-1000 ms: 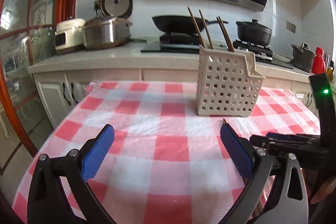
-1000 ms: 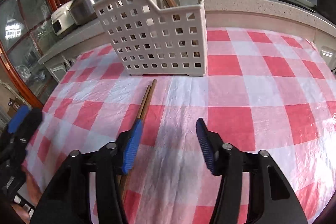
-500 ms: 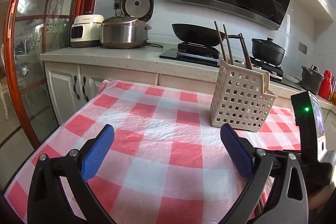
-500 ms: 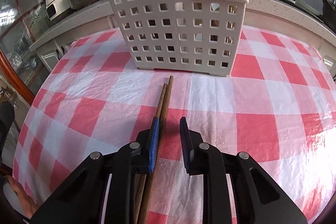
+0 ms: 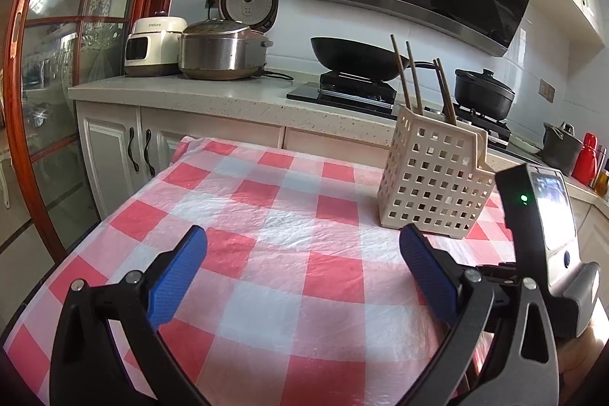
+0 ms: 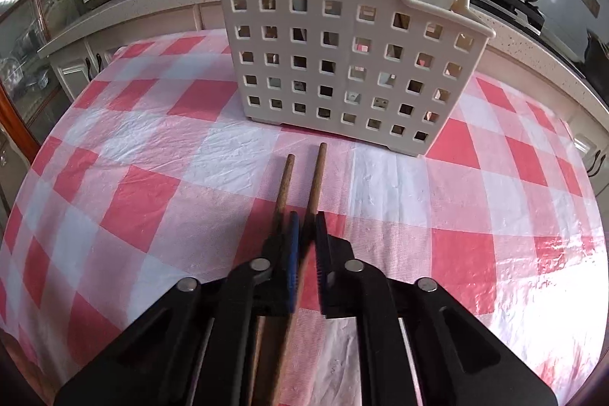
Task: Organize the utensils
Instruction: 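Lower the right tool to the last chopsticks on the cloth and grasp one, then grasp the remaining chopstick with the left tool while the right tool holds its chopstick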
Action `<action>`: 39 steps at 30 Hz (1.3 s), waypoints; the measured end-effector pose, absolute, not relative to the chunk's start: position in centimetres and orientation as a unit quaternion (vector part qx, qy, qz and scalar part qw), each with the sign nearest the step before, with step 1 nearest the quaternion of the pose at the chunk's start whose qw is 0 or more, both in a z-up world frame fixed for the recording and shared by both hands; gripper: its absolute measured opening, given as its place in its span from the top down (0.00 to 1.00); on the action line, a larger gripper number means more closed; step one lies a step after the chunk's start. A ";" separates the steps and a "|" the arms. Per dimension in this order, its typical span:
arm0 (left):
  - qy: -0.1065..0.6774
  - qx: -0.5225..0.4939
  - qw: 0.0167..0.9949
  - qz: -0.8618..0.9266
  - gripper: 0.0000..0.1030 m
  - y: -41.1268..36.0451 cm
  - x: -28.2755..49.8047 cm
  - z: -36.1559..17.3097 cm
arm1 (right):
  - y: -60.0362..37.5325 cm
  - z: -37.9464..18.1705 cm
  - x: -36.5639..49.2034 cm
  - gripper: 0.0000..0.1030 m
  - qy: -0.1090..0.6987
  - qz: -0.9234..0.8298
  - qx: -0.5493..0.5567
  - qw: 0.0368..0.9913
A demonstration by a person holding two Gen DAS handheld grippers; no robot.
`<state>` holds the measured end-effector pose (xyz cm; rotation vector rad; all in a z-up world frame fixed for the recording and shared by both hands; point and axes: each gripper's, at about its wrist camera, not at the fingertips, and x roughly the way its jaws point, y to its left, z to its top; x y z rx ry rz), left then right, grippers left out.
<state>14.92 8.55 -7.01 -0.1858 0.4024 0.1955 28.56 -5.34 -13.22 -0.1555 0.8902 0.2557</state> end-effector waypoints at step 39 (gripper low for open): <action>0.429 0.023 0.903 0.007 0.78 -4.0 26.3 -12.7 | -20.4 -12.6 24.0 0.93 0.381 0.182 0.102 0.900</action>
